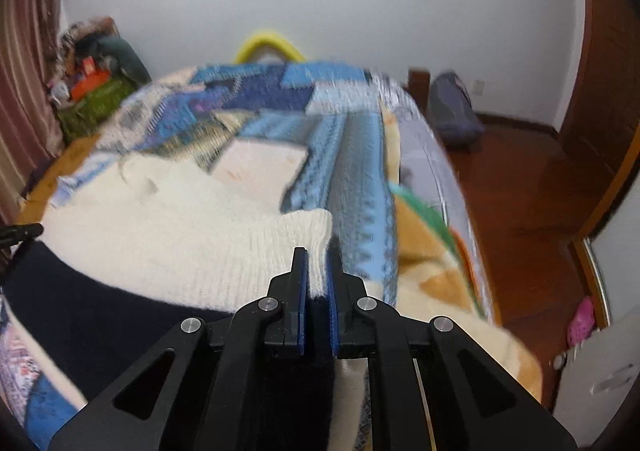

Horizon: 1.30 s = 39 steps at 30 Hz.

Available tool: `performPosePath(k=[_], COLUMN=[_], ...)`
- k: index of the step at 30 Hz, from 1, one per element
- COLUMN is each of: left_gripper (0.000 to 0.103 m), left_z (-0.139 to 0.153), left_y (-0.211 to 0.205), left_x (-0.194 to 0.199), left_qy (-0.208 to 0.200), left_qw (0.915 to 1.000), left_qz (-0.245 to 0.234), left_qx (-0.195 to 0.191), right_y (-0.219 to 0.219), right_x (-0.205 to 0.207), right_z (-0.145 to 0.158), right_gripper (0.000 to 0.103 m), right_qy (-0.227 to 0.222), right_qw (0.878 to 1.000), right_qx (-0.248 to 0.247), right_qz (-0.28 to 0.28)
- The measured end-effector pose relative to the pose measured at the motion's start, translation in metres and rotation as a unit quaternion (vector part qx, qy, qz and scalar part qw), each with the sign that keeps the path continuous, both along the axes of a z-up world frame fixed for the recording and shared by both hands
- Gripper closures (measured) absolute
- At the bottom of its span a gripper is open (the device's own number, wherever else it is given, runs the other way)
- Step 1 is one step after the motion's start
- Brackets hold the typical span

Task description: Fold small clothes

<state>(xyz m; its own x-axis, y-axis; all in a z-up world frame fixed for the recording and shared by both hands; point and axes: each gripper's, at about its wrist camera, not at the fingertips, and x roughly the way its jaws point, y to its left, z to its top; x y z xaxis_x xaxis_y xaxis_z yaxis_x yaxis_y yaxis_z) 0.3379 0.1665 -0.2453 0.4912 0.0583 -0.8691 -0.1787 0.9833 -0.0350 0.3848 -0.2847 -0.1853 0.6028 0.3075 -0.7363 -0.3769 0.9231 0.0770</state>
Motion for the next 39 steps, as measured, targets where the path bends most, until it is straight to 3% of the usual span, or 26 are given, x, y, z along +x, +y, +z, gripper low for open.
performPosePath(k=[2,6,12,18,22,28,31,32,33,37,39], left_gripper=[0.09,0.065,0.055,0.048,0.047,0.039,0.035,0.034,0.034,0.033,0.028], left_z=[0.003,0.015,0.042,0.054,0.045,0.018,0.014,0.013,0.012,0.013,0.013], left_y=[-0.003,-0.003,-0.002,-0.023,-0.037,-0.047,-0.042,-0.04,-0.04,-0.046,-0.048], left_x=[-0.003,-0.014,-0.031,-0.035,-0.032,-0.031,-0.032,-0.032,-0.031,-0.033,-0.035], left_qy=[-0.005,-0.009,-0.038,-0.057,-0.048,-0.027,-0.034,-0.032,-0.031,-0.032,-0.035], left_qw=[0.9999,0.9997,0.9992,0.998,0.9978,0.998,0.998,0.9979,0.9979,0.9977,0.9977], left_qz=[-0.007,-0.007,-0.005,-0.029,-0.044,-0.056,-0.048,-0.047,-0.048,-0.059,-0.058], left_qx=[0.013,0.022,0.012,0.001,-0.008,-0.012,-0.024,-0.03,-0.031,-0.004,0.011], right_y=[0.001,-0.001,0.009,0.052,0.093,0.127,0.132,0.132,0.134,0.138,0.136], right_x=[0.001,-0.004,-0.024,-0.039,-0.039,-0.023,-0.026,-0.026,-0.026,-0.026,-0.024], right_z=[-0.007,0.005,0.038,0.054,0.04,-0.004,-0.009,-0.008,-0.005,0.001,0.006], right_gripper=[0.095,0.092,0.066,0.056,0.056,0.056,0.074,0.089,0.097,0.099,0.099], right_qy=[0.013,0.021,-0.01,-0.014,0.005,0.055,0.04,0.036,0.03,0.008,-0.003], right_qw=[1.0,1.0,0.999,0.991,0.983,0.979,0.979,0.979,0.979,0.977,0.978], right_qx=[-0.002,-0.003,-0.005,0.01,0.0,-0.03,-0.035,-0.037,-0.041,-0.066,-0.069], right_qz=[-0.002,0.009,0.048,0.132,0.184,0.196,0.196,0.197,0.195,0.205,0.197])
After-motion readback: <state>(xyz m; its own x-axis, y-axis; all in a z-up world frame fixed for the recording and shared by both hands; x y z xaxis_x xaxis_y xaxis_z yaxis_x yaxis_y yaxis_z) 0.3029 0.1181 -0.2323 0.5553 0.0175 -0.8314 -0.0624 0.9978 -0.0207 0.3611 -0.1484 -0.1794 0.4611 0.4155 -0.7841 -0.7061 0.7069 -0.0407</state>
